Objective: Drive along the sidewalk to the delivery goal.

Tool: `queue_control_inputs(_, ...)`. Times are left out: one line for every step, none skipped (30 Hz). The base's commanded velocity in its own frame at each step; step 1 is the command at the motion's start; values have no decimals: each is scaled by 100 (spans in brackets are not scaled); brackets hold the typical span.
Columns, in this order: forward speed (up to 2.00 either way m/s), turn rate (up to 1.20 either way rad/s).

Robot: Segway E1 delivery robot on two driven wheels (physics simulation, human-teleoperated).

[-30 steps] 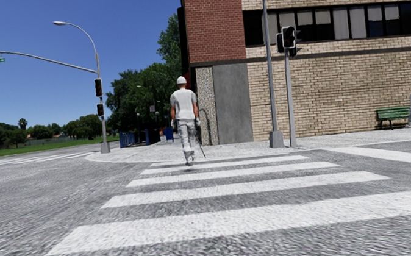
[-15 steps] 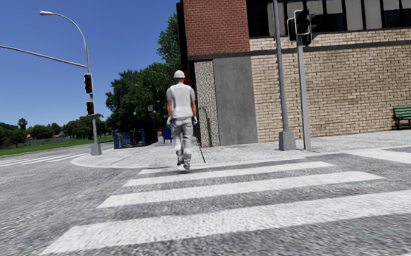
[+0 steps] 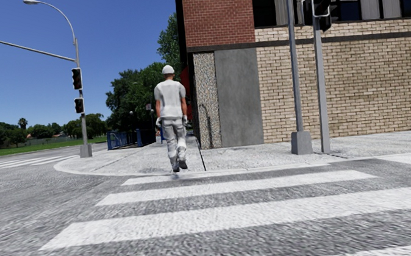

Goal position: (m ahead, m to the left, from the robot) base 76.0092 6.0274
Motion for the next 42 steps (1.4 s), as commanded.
queue_control_inputs(177, 4)
queue_control_inputs(176, 10)
queue_control_inputs(176, 10)
queue_control_inputs(176, 13)
queue_control_inputs(174, 13)
queue_control_inputs(174, 13)
queue_control_inputs(172, 5)
queue_control_inputs(170, 2)
queue_control_inputs(169, 21)
queue_control_inputs(169, 21)
queue_control_inputs(168, 36)
queue_control_inputs(168, 41)
queue_control_inputs(168, 42)
queue_control_inputs(168, 42)
queue_control_inputs(168, 43)
queue_control_inputs(168, 43)
queue_control_inputs(168, 43)
queue_control_inputs(168, 43)
queue_control_inputs(167, 43)
queue_control_inputs(162, 43)
queue_control_inputs(162, 43)
queue_control_inputs(155, 43)
queue_control_inputs(152, 43)
queue_control_inputs(152, 43)
queue_control_inputs(152, 43)
queue_control_inputs(149, 43)
queue_control_inputs(148, 24)
queue_control_inputs(148, 24)
queue_control_inputs(146, 0)
queue_control_inputs(146, 0)
queue_control_inputs(146, 0)
queue_control_inputs(146, 0)
queue_control_inputs(146, 0)
queue_control_inputs(142, 0)
queue_control_inputs(137, 0)
queue_control_inputs(137, 0)
queue_control_inputs(135, 0)
queue_control_inputs(134, 0)
queue_control_inputs(134, 0)
queue_control_inputs(133, 0)
queue_control_inputs(133, 0)
queue_control_inputs(133, 0)
